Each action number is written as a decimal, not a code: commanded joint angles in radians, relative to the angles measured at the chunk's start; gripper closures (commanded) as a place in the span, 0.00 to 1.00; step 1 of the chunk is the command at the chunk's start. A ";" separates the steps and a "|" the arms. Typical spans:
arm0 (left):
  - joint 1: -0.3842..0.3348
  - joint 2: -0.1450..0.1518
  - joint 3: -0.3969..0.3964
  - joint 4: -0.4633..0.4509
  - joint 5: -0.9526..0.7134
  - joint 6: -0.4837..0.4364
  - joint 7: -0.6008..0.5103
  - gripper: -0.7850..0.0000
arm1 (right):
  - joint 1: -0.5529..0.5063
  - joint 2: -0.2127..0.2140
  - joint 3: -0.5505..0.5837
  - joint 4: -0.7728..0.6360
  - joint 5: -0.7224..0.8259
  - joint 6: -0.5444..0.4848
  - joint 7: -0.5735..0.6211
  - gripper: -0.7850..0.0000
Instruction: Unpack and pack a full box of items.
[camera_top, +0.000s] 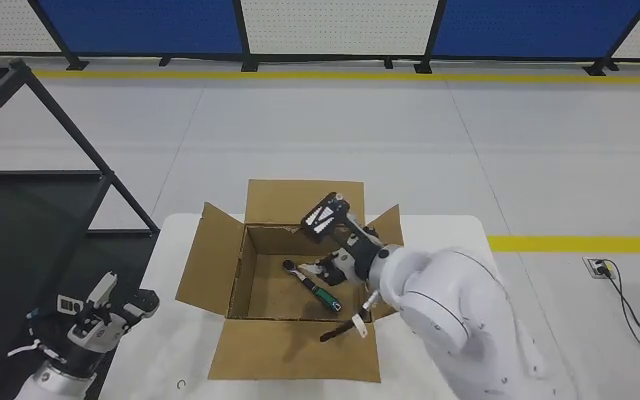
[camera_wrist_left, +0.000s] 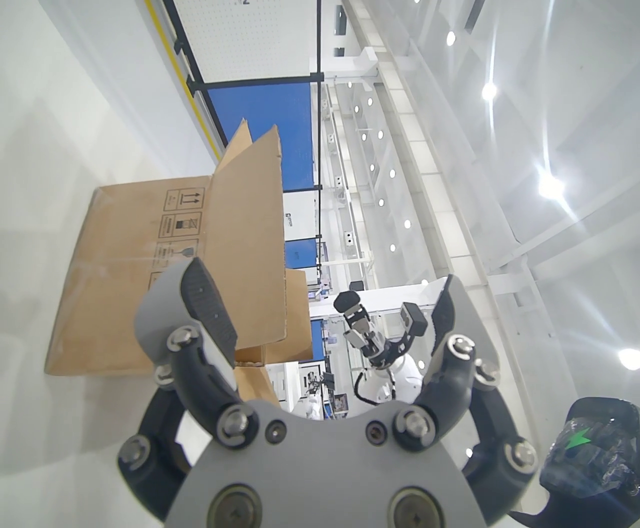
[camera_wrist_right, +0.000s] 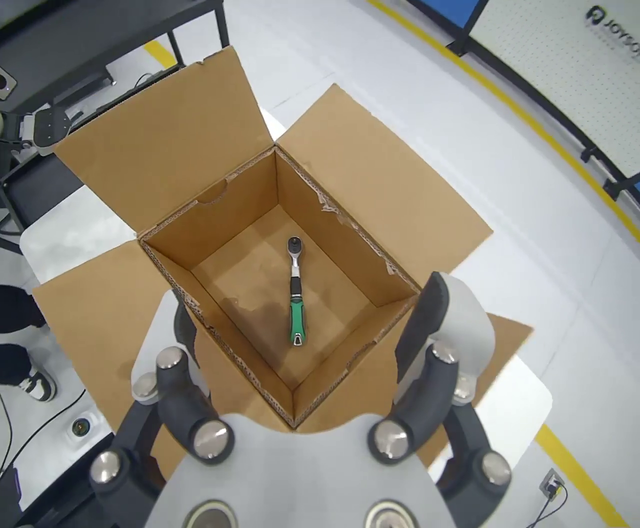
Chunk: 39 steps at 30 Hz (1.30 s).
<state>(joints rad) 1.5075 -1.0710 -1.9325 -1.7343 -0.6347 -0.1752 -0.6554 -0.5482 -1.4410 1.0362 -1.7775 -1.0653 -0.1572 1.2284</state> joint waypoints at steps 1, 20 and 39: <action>0.009 -0.001 -0.011 0.003 -0.012 -0.004 -0.001 0.00 | 0.078 -0.014 -0.042 0.125 0.044 0.004 -0.013 0.00; 0.044 -0.004 -0.031 -0.009 -0.056 -0.018 -0.032 0.00 | 0.220 -0.087 -0.224 0.588 0.138 0.091 -0.108 0.00; 0.059 -0.008 -0.025 -0.022 -0.048 -0.011 -0.010 0.00 | 0.348 -0.209 -0.422 0.976 0.210 0.020 -0.165 0.00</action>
<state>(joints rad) 1.5632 -1.0782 -1.9559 -1.7559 -0.6807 -0.1840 -0.6652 -0.2127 -1.6373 0.6269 -0.8437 -0.8672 -0.1227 1.0707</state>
